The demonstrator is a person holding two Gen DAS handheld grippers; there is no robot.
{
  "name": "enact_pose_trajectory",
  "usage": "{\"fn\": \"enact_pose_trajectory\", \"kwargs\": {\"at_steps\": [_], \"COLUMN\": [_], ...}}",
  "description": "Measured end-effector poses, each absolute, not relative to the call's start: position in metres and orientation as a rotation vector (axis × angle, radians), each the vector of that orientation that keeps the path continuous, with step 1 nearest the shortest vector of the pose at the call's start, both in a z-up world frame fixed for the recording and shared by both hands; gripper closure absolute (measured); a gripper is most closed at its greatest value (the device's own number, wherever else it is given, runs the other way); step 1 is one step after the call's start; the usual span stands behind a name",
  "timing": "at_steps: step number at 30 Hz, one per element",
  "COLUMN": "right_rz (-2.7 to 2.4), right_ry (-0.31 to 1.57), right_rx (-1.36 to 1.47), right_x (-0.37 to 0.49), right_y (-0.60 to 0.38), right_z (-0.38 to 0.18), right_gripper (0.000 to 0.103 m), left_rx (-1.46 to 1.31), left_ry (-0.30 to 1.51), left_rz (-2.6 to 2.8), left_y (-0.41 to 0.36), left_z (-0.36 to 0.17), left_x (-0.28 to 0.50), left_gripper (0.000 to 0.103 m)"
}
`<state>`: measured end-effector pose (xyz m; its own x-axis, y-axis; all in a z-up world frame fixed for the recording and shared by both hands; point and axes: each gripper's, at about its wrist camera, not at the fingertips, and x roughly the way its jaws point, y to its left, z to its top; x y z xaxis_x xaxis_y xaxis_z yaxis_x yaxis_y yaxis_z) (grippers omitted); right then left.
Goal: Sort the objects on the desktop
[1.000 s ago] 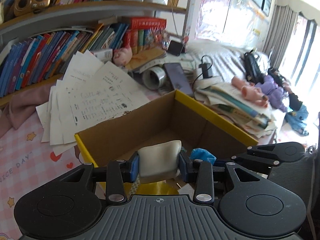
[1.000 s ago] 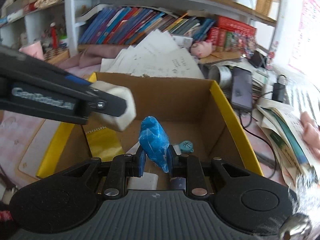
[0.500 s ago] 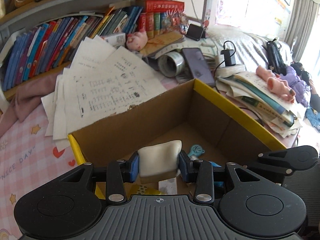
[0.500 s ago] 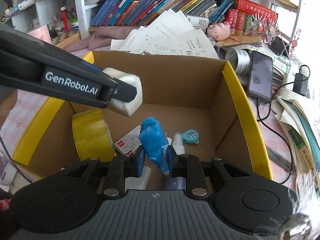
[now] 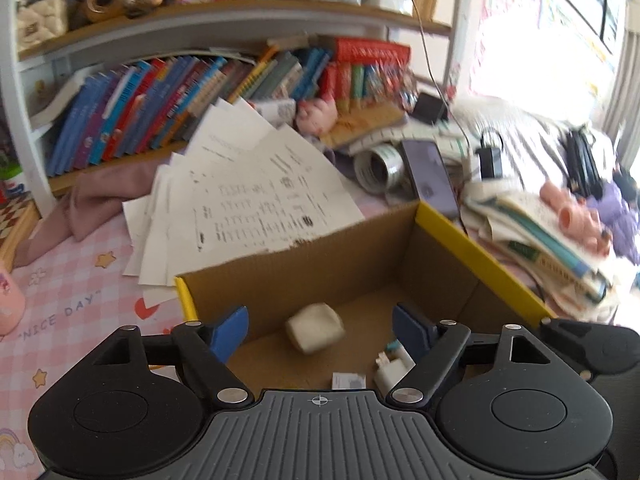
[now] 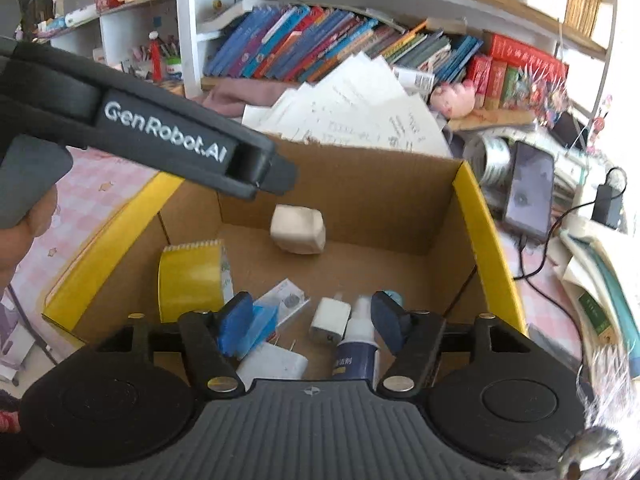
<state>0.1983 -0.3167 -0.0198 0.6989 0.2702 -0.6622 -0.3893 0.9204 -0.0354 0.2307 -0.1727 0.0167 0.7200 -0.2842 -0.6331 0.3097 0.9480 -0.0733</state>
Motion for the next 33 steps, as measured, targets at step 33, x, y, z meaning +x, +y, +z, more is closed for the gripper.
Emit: {"fn": "enact_pose_trajectory", "kwargs": {"at_steps": [33], "right_rz": [0.043], "right_ry": [0.529], "right_rx": [-0.057], "right_x": [0.065], "right_y": [-0.231], "right_z": [0.015], "right_gripper": [0.015], "left_rx": [-0.047], "left_ry": [0.526], "left_rz": [-0.164], "left_y": [-0.014], "left_z": [0.022], "left_x": [0.077], "left_gripper": [0.009]}}
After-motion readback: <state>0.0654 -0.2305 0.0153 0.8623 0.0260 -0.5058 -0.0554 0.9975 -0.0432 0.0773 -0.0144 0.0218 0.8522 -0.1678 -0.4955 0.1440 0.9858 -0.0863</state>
